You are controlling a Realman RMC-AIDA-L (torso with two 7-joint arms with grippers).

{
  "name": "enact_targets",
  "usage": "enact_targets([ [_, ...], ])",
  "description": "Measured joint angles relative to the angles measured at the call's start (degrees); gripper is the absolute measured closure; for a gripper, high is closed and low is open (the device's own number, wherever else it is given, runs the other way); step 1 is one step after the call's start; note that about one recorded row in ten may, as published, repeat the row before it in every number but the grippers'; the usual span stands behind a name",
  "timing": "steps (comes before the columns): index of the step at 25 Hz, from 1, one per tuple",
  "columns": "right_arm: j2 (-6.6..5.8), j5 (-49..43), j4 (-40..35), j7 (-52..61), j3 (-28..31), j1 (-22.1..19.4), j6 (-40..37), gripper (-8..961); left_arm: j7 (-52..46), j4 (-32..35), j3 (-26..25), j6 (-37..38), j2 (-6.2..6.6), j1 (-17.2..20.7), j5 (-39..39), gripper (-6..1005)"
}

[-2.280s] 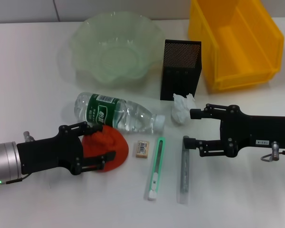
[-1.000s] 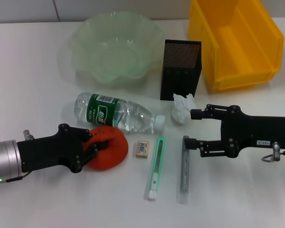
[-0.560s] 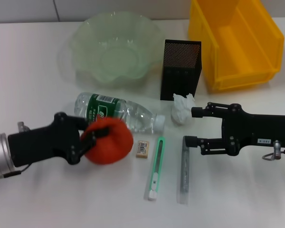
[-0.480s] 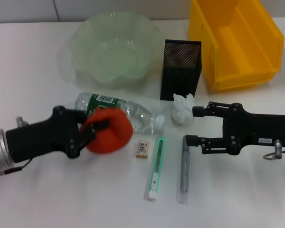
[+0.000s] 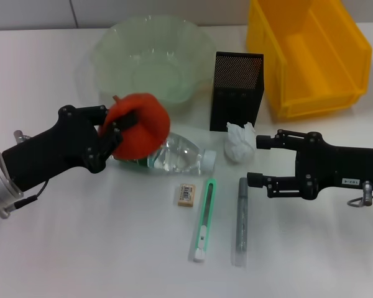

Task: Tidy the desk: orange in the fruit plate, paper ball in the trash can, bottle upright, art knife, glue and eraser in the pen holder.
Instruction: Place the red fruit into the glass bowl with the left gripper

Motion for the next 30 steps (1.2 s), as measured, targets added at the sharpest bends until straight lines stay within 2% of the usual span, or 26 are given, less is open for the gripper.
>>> enact_targets([
  [30, 0.01, 0.0, -0.5, -0.2, 0.1, 0.4, -0.1, 161, 1.1, -0.5, 0.1, -0.6, -0.03, -0.1, -0.3, 939],
])
